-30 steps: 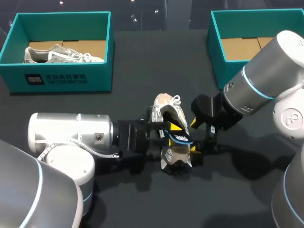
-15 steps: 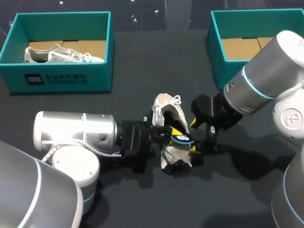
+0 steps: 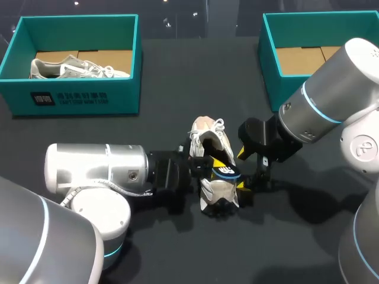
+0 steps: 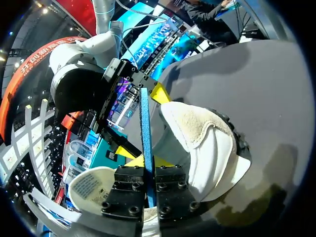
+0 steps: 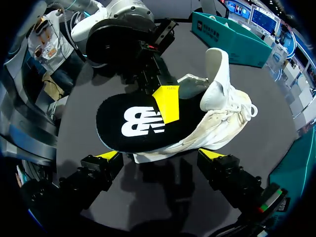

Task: Take the shoe out of the shoebox, open the shoe tongue, remove and reinsert the insole, then place the shoe into the shoebox

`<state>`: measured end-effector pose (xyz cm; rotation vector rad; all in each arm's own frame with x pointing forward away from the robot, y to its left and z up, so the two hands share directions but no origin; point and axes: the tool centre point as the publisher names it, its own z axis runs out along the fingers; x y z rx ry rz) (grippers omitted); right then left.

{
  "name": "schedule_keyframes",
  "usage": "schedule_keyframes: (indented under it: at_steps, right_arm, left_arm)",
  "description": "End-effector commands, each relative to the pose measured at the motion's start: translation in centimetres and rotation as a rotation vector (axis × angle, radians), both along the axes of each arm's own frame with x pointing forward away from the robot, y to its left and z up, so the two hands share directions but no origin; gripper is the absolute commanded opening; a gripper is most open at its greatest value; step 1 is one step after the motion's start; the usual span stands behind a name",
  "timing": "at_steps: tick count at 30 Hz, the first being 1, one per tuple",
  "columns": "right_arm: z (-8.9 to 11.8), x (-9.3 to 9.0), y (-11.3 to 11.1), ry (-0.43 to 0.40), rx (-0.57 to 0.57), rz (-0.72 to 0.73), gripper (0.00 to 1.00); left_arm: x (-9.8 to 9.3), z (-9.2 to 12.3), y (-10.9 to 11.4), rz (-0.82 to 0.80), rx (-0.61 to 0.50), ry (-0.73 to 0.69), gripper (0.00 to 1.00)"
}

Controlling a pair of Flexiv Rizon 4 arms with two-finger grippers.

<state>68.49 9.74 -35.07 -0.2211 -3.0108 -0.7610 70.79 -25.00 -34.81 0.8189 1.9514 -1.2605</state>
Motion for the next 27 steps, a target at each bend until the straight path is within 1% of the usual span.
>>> schedule_keyframes:
  at_steps: [1, 3, 4, 5, 6, 7, 13, 17, 19, 21, 22, 24, 27]
  right_arm:
    - [-0.1, -0.1, 0.0, -0.002, 0.001, -0.001, 1.00]
    - [-0.1, -0.1, 0.0, -0.002, 0.001, -0.001, 1.00]
    - [-0.1, -0.1, 0.0, -0.002, 0.001, -0.001, 1.00]
    - [-0.1, -0.1, 0.0, -0.002, 0.001, -0.001, 1.00]
    - [-0.1, -0.1, 0.0, -0.002, 0.001, -0.001, 1.00]
    - [-0.1, -0.1, 0.0, -0.002, 0.001, -0.001, 1.00]
    - [-0.1, -0.1, 0.0, -0.002, 0.001, -0.001, 1.00]
    - [-0.1, -0.1, 0.0, -0.002, 0.001, -0.001, 1.00]
    - [-0.1, -0.1, 0.0, -0.002, 0.001, -0.001, 1.00]
    - [-0.1, -0.1, 0.0, -0.002, 0.001, -0.001, 1.00]
    - [-0.1, -0.1, 0.0, -0.002, 0.001, -0.001, 1.00]
    - [-0.1, -0.1, 0.0, -0.002, 0.001, -0.001, 1.00]
    - [-0.1, -0.1, 0.0, -0.002, 0.001, -0.001, 1.00]
  left_arm:
    - [0.7, -0.2, -0.5, 0.008, 0.001, 0.023, 0.00]
    - [0.6, 0.1, -0.4, 0.005, -0.013, 0.044, 0.00]
    - [0.5, 0.4, -0.4, 0.001, -0.021, 0.059, 0.07]
    - [0.4, 0.6, -0.4, -0.001, -0.028, 0.070, 0.17]
    - [0.3, 0.8, -0.3, -0.004, -0.034, 0.074, 0.22]
    - [0.1, 1.1, -0.3, -0.009, -0.041, 0.084, 0.23]
    - [-1.2, 2.6, -0.1, -0.062, -0.067, 0.121, 0.25]
    - [-2.1, 3.1, -0.1, -0.097, -0.071, 0.120, 0.24]
    - [-2.5, 3.3, -0.2, -0.112, -0.074, 0.124, 0.25]
    - [-2.7, 3.2, -0.4, -0.121, -0.071, 0.122, 0.24]
    - [-2.8, 3.1, -0.5, -0.128, -0.066, 0.123, 0.19]
    - [-2.8, 2.7, -0.7, -0.132, -0.054, 0.115, 0.00]
    - [-2.5, 1.8, -1.1, -0.121, -0.026, 0.046, 0.00]
